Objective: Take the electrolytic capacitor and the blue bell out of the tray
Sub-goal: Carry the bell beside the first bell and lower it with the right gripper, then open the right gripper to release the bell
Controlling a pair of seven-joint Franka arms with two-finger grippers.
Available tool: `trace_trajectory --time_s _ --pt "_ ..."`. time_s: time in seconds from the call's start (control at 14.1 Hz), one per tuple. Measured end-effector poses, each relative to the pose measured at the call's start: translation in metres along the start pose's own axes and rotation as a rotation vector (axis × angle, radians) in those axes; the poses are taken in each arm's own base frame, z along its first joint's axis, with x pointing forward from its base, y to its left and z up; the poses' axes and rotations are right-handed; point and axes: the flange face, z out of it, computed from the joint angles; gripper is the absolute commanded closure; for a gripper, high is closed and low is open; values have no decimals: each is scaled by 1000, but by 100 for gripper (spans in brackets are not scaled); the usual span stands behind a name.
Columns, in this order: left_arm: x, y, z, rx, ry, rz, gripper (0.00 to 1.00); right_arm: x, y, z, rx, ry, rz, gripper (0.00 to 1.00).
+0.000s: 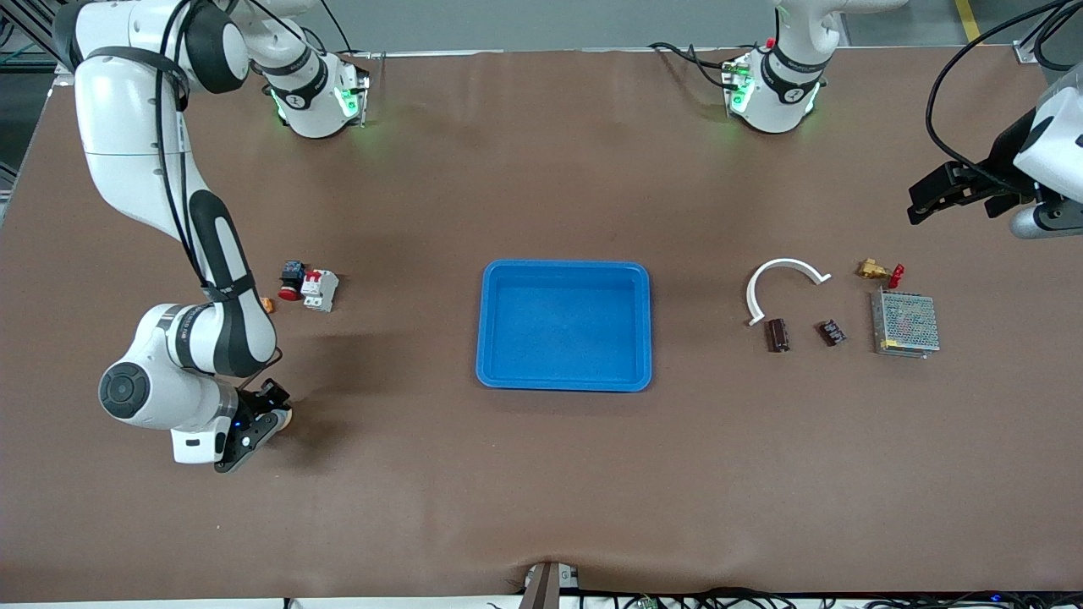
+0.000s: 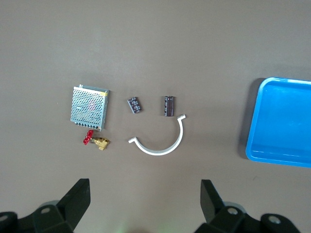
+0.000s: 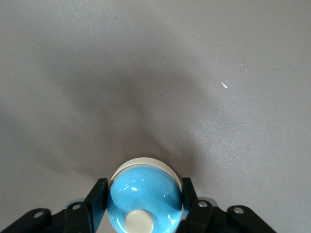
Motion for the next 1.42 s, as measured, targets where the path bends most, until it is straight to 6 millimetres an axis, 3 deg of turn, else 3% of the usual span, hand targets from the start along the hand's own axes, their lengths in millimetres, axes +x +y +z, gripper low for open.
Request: trace_trajectory --time_s 0.43,0.85,1.06,1.42 --pt "0 0 0 0 0 0 0 3 2 -5 -3 16 5 0" --pt "0 1 0 0 0 1 0 13 -2 -29 26 13 97 0" --pt "0 1 1 0 -2 2 0 18 -11 -63 53 8 185 0" --pt "1 2 3 1 -5 3 0 19 -39 -147 108 -27 355 0"
